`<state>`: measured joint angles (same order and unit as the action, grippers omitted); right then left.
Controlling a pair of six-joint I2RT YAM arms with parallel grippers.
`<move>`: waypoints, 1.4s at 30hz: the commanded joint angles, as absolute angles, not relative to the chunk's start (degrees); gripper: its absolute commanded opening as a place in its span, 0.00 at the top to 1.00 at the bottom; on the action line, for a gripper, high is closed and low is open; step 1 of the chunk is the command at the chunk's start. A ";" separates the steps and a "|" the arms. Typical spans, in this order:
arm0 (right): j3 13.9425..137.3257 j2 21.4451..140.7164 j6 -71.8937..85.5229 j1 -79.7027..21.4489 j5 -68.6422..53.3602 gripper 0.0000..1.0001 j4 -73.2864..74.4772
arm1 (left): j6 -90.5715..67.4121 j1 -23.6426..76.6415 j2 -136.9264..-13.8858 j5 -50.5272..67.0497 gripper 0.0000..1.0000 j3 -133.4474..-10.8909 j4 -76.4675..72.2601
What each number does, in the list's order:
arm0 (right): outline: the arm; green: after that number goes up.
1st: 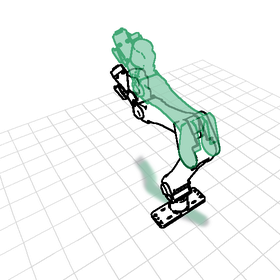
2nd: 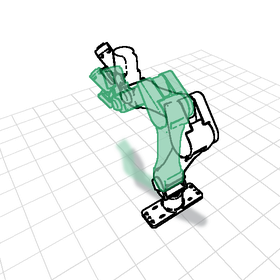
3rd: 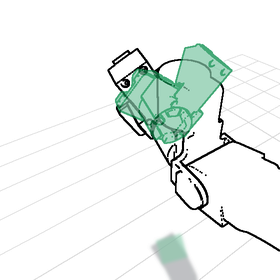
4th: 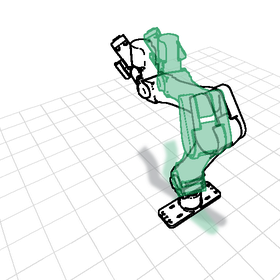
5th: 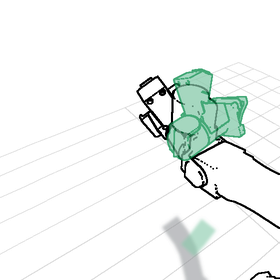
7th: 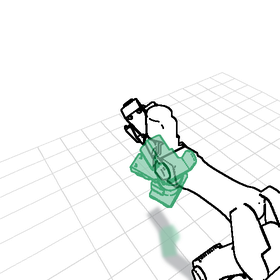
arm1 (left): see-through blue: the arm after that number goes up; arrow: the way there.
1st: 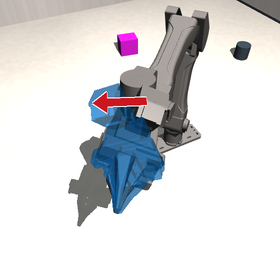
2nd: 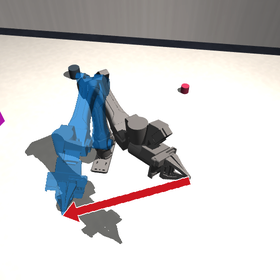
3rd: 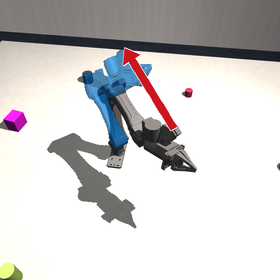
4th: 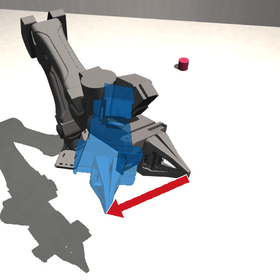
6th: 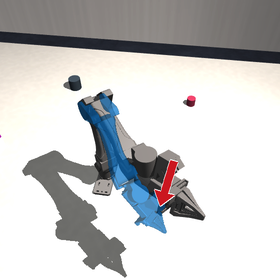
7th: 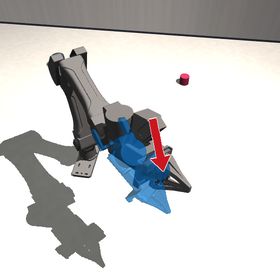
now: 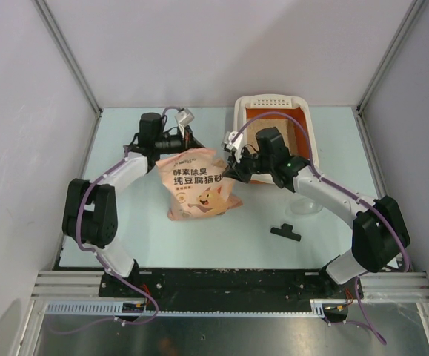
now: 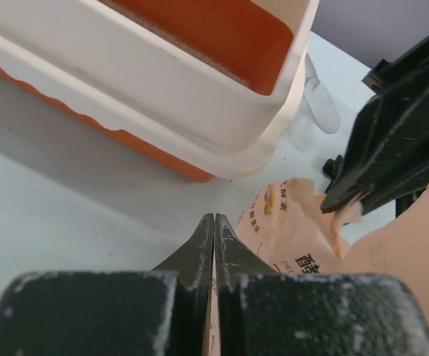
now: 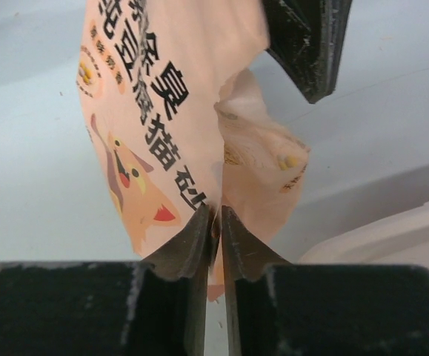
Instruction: Fill the litter box with clean litter
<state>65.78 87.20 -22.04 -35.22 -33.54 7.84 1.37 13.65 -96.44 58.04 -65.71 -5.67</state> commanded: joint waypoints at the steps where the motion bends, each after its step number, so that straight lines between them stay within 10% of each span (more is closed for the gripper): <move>1: 65.83 85.43 -25.13 -34.01 -29.28 0.81 5.98 | -2.72 15.02 -95.36 62.66 0.96 -67.50 -8.17; 14: 65.92 87.54 -22.33 -30.94 -36.37 0.43 2.20 | -4.04 16.52 -93.96 61.35 0.97 -64.95 -7.91; 42: 66.62 97.99 -12.66 -29.71 -55.36 0.39 -13.27 | -0.36 16.35 -94.75 61.09 1.00 -68.38 3.24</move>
<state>65.69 96.27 -15.81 -30.13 -49.08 -9.21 -1.89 16.43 -96.33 61.65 -65.54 -0.40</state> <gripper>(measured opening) 0.611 0.003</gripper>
